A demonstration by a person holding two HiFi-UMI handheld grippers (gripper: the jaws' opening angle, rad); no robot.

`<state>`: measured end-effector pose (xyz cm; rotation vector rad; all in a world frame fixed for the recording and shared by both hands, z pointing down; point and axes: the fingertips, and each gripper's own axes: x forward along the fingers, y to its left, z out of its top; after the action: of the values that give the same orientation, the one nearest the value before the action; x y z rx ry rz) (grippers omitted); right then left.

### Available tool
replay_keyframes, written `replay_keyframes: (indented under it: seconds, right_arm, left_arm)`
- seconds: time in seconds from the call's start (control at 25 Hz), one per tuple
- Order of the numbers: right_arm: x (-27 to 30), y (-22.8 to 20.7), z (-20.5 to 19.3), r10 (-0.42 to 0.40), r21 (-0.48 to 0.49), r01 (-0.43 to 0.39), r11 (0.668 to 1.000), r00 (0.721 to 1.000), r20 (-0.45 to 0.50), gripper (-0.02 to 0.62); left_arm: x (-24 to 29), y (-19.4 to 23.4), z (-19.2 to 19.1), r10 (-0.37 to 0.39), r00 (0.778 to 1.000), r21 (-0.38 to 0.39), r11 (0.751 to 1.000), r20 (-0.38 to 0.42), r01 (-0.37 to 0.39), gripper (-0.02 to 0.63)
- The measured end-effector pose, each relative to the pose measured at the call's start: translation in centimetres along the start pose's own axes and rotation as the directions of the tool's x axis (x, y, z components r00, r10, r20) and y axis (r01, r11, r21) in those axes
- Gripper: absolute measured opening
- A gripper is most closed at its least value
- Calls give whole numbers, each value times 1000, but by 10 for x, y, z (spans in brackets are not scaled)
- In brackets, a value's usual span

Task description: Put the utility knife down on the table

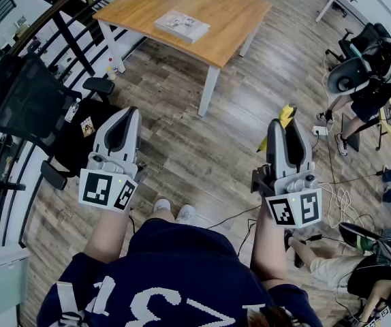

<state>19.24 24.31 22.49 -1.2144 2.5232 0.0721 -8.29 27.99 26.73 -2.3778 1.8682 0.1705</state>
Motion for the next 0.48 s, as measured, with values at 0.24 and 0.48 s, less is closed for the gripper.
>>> replay_keyframes:
  seconds: [0.24, 0.48]
  right_arm:
    - [1, -3, -1, 3, 49, -2, 999, 1000, -15, 137]
    - [13, -11, -13, 2, 70, 0, 998, 1000, -26, 137]
  left_arm:
    - [2, -7, 4, -7, 1000, 4, 1000, -3, 7, 15]
    - [13, -1, -5, 0, 1000, 5, 1000, -17, 0, 17]
